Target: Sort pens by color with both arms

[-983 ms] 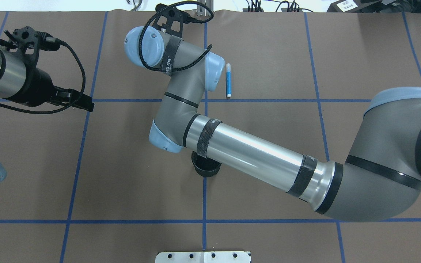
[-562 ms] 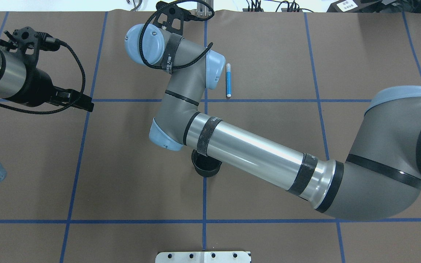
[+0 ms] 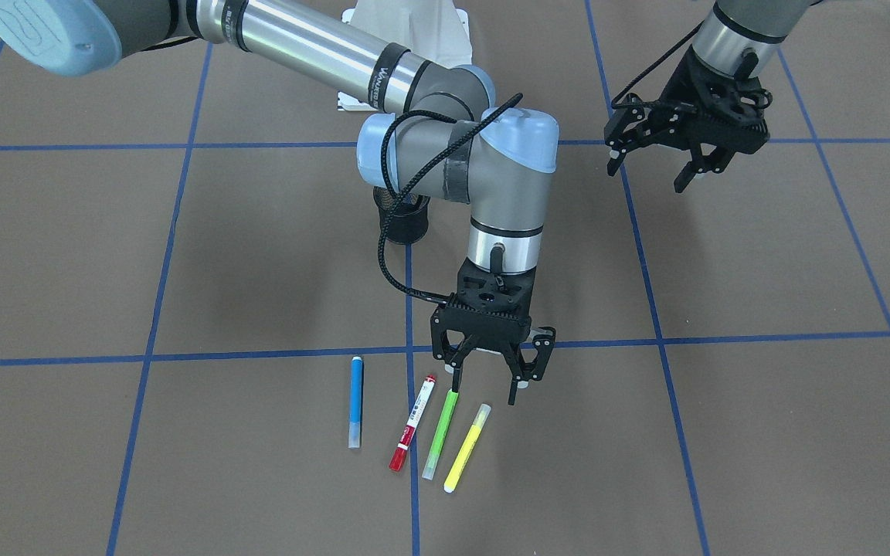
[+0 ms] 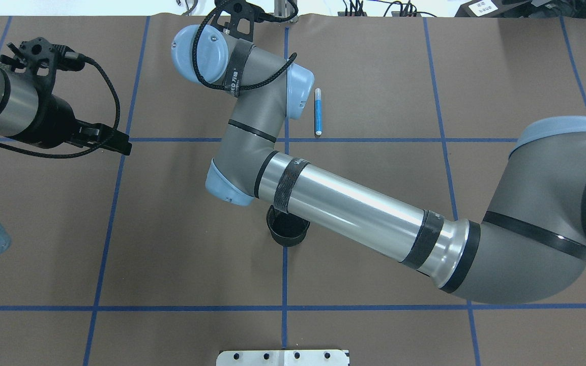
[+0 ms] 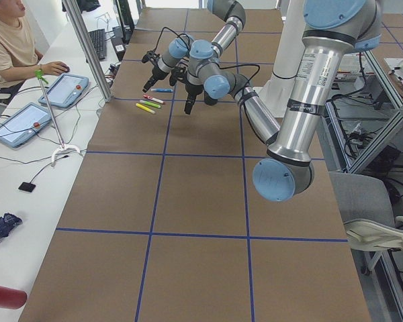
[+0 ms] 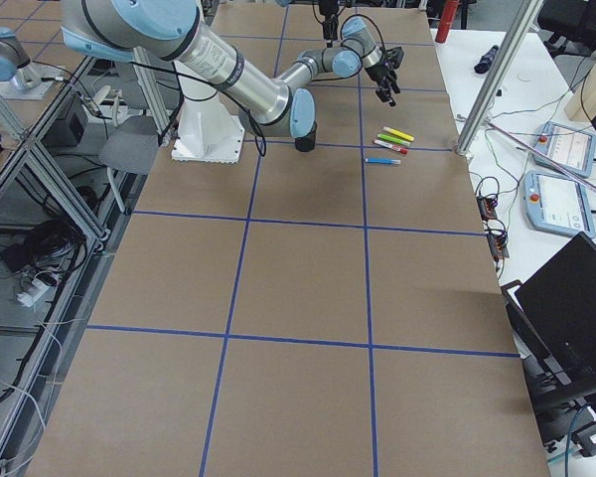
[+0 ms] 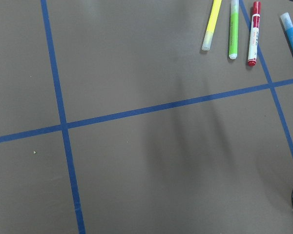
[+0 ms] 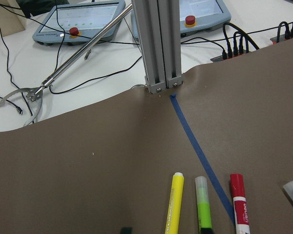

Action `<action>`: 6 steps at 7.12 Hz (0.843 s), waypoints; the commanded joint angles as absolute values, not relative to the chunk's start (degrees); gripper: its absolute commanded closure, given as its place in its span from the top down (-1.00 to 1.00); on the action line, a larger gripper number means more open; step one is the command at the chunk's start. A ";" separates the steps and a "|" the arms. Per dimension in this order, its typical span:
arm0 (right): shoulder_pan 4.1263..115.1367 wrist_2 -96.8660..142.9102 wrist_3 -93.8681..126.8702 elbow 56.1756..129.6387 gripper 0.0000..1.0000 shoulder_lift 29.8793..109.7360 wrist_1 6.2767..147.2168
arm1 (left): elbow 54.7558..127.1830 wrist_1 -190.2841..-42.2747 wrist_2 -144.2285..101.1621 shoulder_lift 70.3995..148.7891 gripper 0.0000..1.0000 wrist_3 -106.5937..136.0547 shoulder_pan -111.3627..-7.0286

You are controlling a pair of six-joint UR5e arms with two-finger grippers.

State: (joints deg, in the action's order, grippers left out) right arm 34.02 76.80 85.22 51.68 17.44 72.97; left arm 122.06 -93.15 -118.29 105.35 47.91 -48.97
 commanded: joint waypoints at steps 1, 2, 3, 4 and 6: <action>36.81 83.90 79.06 60.05 0.98 23.15 74.43 | 121.90 -92.73 -118.04 105.12 0.98 48.08 -49.56; 38.74 86.81 73.62 65.77 0.98 27.81 77.14 | 121.56 -92.46 -118.12 105.03 0.98 47.29 -50.70; 41.72 93.36 68.08 69.40 0.98 30.21 81.52 | 121.64 -90.72 -118.21 104.59 0.98 47.02 -51.93; 44.27 96.82 61.76 75.87 0.98 35.37 84.52 | 121.64 -88.18 -118.47 104.59 0.98 41.97 -54.12; 49.54 103.50 49.54 85.74 0.98 45.74 87.62 | 120.94 -76.70 -119.79 105.11 0.98 24.52 -62.62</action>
